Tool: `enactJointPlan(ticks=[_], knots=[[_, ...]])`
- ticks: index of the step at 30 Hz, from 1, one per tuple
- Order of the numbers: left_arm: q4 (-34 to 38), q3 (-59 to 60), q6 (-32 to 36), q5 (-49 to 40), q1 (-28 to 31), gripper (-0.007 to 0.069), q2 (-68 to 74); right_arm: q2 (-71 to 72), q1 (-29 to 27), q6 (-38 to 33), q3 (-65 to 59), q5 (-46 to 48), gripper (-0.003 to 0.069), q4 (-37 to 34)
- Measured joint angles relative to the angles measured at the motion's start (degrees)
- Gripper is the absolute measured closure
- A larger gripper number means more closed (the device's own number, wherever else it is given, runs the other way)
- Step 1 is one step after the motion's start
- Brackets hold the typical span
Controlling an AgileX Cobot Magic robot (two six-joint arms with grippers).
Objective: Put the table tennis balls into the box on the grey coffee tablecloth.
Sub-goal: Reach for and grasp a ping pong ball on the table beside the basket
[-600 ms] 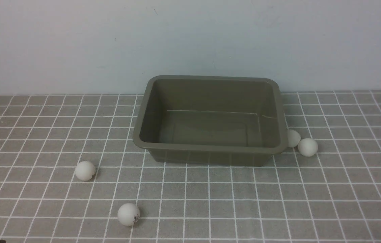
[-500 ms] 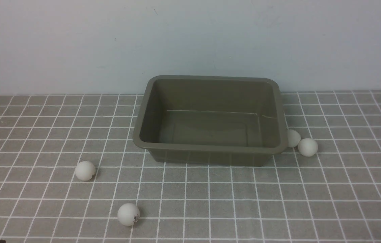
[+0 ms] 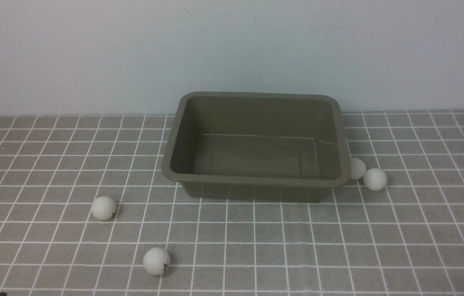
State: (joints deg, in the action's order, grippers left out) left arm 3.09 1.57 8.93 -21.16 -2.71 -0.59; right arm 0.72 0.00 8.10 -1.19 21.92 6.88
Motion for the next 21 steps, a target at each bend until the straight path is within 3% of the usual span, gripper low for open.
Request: enactJointPlan(ticks=[16, 18, 20, 21], knots=[[-0.33, 0.0, 0.14, 0.31, 0.0, 0.0629, 0.0, 0.0, 0.0, 0.0, 0.0, 0.0, 0.0673, 0.0], [1.95, 0.0, -0.8, 1.67, 0.0, 0.0629, 0.0, 0.0, 0.0, 1.03, -0.12, -1.49, 0.0673, -2.15], [8.83, 0.05, -4.24, 5.36, 0.0, 0.0629, 0.0, 0.0, 0.0, 4.09, -0.41, -4.99, 0.0673, -7.55], [13.89, 0.05, -7.09, 8.16, 0.0, 0.0629, 0.0, 0.0, 0.0, 7.64, -0.44, -9.58, 0.0673, -14.23]])
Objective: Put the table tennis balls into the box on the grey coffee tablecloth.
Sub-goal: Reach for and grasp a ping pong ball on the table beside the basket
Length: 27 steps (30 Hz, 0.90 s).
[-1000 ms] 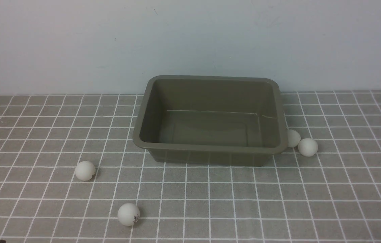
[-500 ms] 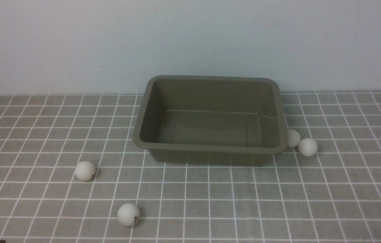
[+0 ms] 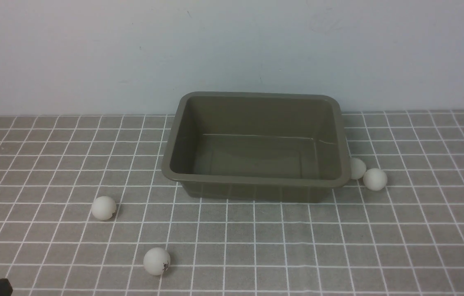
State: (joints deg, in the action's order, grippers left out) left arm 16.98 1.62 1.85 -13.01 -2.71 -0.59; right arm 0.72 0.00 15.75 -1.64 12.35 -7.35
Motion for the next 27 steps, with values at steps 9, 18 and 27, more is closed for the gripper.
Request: enactJointPlan(ticks=[9, 18, 27], knots=[[24.05, 0.0, -4.9, 15.62, 0.0, 0.0629, 0.0, 0.0, 0.0, 7.04, 0.0, -13.48, 0.0673, -21.71], [17.89, -15.54, -1.1, 12.52, 0.0, 0.0629, 5.09, -1.67, 0.96, 2.31, 10.71, -4.51, 0.0673, -19.11], [5.55, -40.7, 3.8, -33.26, 0.0, 0.0629, 44.24, -28.65, 1.89, -13.7, 42.49, 33.56, 0.0673, -7.96]])
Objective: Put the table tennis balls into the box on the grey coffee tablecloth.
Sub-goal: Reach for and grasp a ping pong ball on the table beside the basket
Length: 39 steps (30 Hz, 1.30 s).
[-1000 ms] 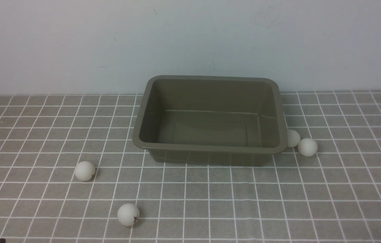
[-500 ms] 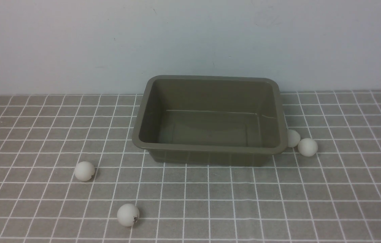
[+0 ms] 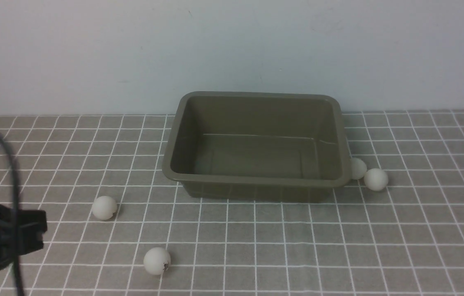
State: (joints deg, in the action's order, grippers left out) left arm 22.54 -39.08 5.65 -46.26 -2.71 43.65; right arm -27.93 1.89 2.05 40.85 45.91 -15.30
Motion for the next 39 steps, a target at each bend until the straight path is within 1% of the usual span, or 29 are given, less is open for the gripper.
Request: enactJointPlan(ticks=[1, 4, 6, 9, 14, 18, 20, 22, 23, 25, 26, 29, 30, 32, 33, 34, 35, 36, 37, 39], knots=[[-0.76, -2.62, 2.01, -4.81, 0.0, 0.0629, 8.05, -5.33, 0.05, -1.57, 3.22, 4.71, 0.0673, 0.82], [-1.73, -5.84, 4.72, -7.62, -1.24, 0.0629, 21.58, -13.2, 0.11, -3.54, 8.56, 13.21, 0.0673, 1.91], [-2.21, -7.16, 5.46, -7.28, -2.72, 0.0629, 26.11, -16.07, 0.11, -3.97, 9.52, 14.6, 0.0673, 1.91], [-3.27, -9.28, 6.0, -5.4, -7.99, 0.0629, 33.63, -19.29, 0.11, -4.11, 9.72, 15.9, 0.0673, 1.97], [-5.99, -12.92, 6.19, -3.54, -15.25, 0.0629, 41.03, -20.38, 0.11, -4.22, 9.72, 16.39, 0.0673, 2.09], [-9.96, -15.62, 6.44, -1.0, -18.05, 0.0607, 45.54, -20.38, 0.16, -4.22, 9.72, 15.72, 0.0673, 2.09], [-11.51, -16.45, 6.44, 1.37, -18.96, 0.0555, 47.25, -20.38, 0.2, -4.22, 9.72, 15.46, 0.0673, 2.09], [-12.02, -16.79, 6.44, 3.59, -19.26, 0.0471, 48.68, -20.38, 0.2, -4.22, 9.72, 15.38, 0.0673, 2.09], [-12.08, -16.92, 6.44, 4.26, -19.33, 0.0417, 49.27, -20.38, 0.2, -4.22, 9.72, 15.29, 0.0673, 2.09], [-12.2, -17.0, 6.38, 5.88, -19.4, 0.0286, 51.32, -20.38, 0.2, -4.22, 9.72, 15.1, 0.0673, 2.09], [-12.2, -17.0, 6.33, 6.21, -19.4, 0.026, 51.73, -20.38, 0.2, -4.22, 9.72, 15.05, 0.0673, 2.09], [-11.79, -17.0, 6.22, 8.27, -19.4, 0.0101, 55.28, -20.38, 0.2, -4.22, 9.72, 15.05, 0.0673, 1.89], [-11.26, -17.0, 5.98, 8.76, -19.4, 0.007, 56.52, -20.38, 0.2, -4.22, 9.72, 15.05, 0.0673, 1.89], [-10.57, -17.0, 5.78, 9.65, -19.4, 0.0064, 57.82, -20.38, 0.2, -4.22, 9.72, 15.03, 0.0673, 1.89], [-10.02, -17.0, 5.38, 10.37, -19.4, 0.0096, 59.0, -20.38, 0.2, -4.22, 9.72, 14.91, 0.0673, 1.89], [-9.66, -17.05, 5.0, 10.45, -19.4, 0.0146, 59.54, -20.38, 0.2, -4.22, 9.72, 14.79, 0.0673, 1.89], [-9.48, -17.16, 4.7, 10.08, -19.4, 0.0216, 59.84, -20.38, 0.2, -4.22, 9.72, 14.8, 0.0673, 1.89], [-9.49, -17.15, 4.69, 9.93, -19.4, 0.0233, 59.85, -20.38, 0.2, -4.22, 9.72, 14.8, 0.0673, 1.89], [-9.47, -17.54, 4.46, 8.66, -19.4, 0.0307, 59.9, -20.38, 0.2, -4.22, 9.72, 14.8, 0.0673, 1.89], [-9.6, -18.8, 4.18, 5.81, -19.44, 0.0296, 59.64, -20.38, 0.2, -4.22, 9.72, 14.67, 0.0673, 1.89]])
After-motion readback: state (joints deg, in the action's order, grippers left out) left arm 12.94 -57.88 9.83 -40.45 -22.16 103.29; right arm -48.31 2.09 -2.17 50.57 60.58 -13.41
